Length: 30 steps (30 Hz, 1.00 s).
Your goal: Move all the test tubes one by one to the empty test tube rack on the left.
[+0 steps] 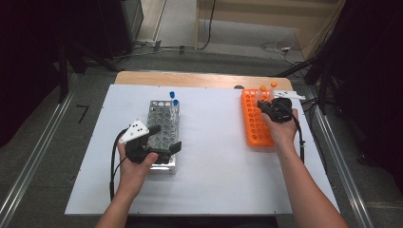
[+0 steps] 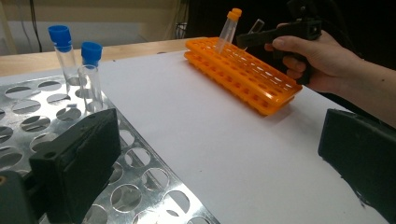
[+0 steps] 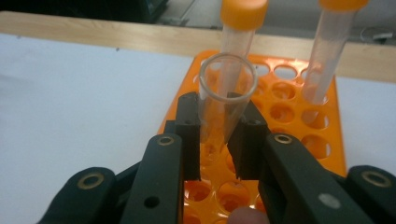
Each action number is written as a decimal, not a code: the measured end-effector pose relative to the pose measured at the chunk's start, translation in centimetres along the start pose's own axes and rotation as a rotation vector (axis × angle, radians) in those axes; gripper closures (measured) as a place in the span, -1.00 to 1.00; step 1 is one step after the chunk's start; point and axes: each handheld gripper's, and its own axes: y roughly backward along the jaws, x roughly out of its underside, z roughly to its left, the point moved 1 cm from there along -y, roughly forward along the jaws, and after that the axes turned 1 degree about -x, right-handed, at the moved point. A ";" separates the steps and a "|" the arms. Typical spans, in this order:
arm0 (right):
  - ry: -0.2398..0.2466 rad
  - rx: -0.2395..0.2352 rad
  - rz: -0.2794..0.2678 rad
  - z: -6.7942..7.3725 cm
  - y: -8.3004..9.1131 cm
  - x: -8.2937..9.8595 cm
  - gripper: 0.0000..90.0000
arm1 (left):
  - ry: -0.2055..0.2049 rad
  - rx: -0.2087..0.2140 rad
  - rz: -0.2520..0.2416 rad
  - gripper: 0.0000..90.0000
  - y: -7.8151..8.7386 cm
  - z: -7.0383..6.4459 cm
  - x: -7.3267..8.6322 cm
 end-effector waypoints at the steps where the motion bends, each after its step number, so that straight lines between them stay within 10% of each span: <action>1: 0.009 -0.003 -0.017 0.0 0.4 -0.1 0.63 | -0.001 0.001 -0.003 -1.00 0.0 -0.1 -0.1; 12: 0.048 -0.177 -0.110 1.7 5.0 0.1 0.63 | -0.032 0.023 -0.003 -1.00 -0.7 -1.0 -0.7; 30: 0.167 -0.449 -0.076 7.7 9.2 4.0 0.64 | -0.122 0.121 0.003 -0.88 -3.5 -4.6 -2.4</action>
